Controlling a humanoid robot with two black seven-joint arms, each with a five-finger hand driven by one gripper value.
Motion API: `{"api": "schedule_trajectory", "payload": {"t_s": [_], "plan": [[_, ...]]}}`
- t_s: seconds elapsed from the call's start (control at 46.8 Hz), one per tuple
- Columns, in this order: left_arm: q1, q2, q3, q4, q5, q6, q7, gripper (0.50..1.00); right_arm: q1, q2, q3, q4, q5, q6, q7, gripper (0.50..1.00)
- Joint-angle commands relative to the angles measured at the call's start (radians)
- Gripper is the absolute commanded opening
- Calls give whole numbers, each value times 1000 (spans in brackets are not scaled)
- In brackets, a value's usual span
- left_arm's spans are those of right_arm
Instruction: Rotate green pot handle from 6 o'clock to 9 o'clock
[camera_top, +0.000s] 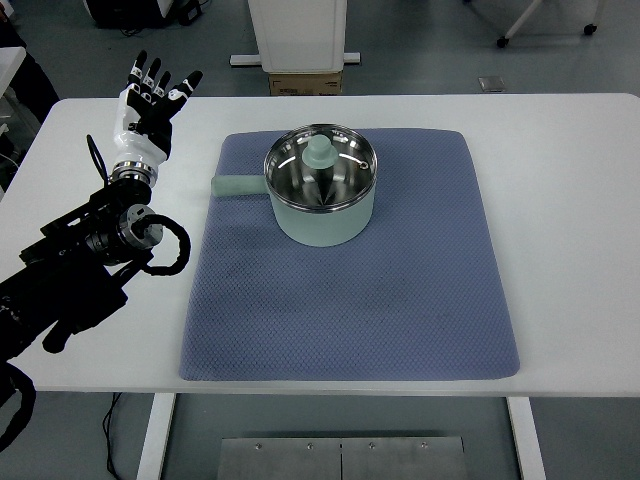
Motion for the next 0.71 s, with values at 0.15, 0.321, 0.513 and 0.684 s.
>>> {"api": "schedule_trajectory", "payload": {"t_s": [0.15, 0.321, 0.513, 0.684], "plan": [[0, -59, 2, 23, 7, -6, 0, 1000, 0, 0, 0, 0, 0, 0, 0, 1000], [11, -81, 3, 37, 29, -21, 0, 1000, 0, 0, 0, 0, 0, 0, 0, 1000], [22, -76, 5, 43, 63, -48, 0, 1000, 0, 0, 3, 0, 0, 0, 0, 1000], [33, -73, 2, 43, 110, -78, 0, 1000, 0, 0, 3, 0, 2, 0, 0, 1000]]}}
